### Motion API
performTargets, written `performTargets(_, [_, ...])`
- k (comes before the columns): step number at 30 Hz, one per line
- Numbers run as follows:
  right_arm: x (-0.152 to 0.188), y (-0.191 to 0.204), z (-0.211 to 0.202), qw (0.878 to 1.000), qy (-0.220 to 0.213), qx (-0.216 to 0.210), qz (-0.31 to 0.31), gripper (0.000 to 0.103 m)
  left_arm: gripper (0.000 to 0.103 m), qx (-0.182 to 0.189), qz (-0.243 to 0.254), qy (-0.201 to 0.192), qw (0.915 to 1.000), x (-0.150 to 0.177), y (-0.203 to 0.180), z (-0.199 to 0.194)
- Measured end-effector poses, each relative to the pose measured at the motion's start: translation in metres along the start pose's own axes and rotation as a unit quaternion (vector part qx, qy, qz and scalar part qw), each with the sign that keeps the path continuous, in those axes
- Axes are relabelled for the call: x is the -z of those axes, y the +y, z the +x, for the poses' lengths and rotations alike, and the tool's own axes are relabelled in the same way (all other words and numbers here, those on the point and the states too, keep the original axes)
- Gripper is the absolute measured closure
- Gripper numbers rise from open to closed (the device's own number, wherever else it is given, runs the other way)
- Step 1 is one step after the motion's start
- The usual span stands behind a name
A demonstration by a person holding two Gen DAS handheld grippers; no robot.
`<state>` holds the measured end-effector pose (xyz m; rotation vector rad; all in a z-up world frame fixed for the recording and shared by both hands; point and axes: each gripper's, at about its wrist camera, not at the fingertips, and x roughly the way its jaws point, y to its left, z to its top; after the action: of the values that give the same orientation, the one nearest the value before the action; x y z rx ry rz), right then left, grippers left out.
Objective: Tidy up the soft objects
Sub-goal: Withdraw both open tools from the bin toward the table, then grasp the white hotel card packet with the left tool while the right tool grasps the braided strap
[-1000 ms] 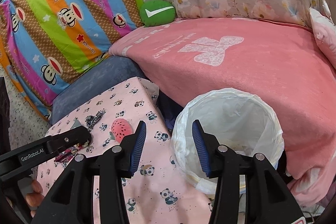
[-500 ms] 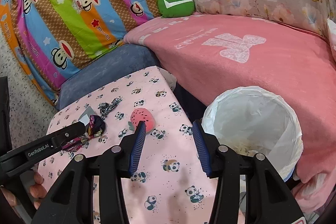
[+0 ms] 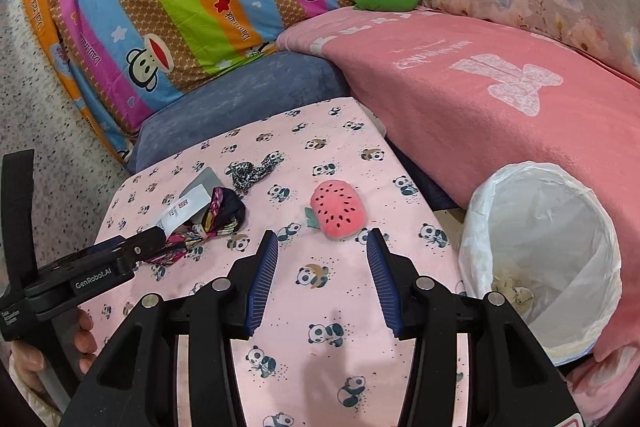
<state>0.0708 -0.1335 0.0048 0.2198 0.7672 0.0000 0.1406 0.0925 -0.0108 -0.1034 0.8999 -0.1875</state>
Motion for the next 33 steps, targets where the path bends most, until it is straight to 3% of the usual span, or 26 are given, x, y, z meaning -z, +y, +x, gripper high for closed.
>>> performTargets(8, [-0.002,0.030,0.041,0.999,0.029,-0.017,-0.006,0.052,0.019,-0.039,0.023,-0.003,0.9990,-0.012,0.049,0.029])
performTargets(16, [-0.010,0.064,0.089,0.998,0.057,-0.036,-0.018,0.052,0.020,-0.024,0.075,0.023,0.9966,-0.030,0.064,0.075])
performTargets(21, [-0.018,0.080,0.118,0.996,0.071,-0.049,-0.017,0.052,0.034,0.010,0.058,0.059,0.9965,-0.032,0.071,0.101])
performTargets(26, [-0.024,0.094,0.147,0.994,0.087,-0.062,-0.010,0.052,0.059,0.033,0.050,0.064,0.9962,-0.027,0.073,0.103])
performTargets(30, [-0.023,0.108,0.166,0.993,0.098,-0.070,-0.014,0.052,0.070,0.040,0.044,0.056,0.9966,-0.025,0.074,0.095])
performTargets(33, [-0.019,0.115,0.179,0.991,0.109,-0.076,-0.015,0.060,0.078,0.043,0.028,0.054,0.9972,-0.024,0.078,0.091])
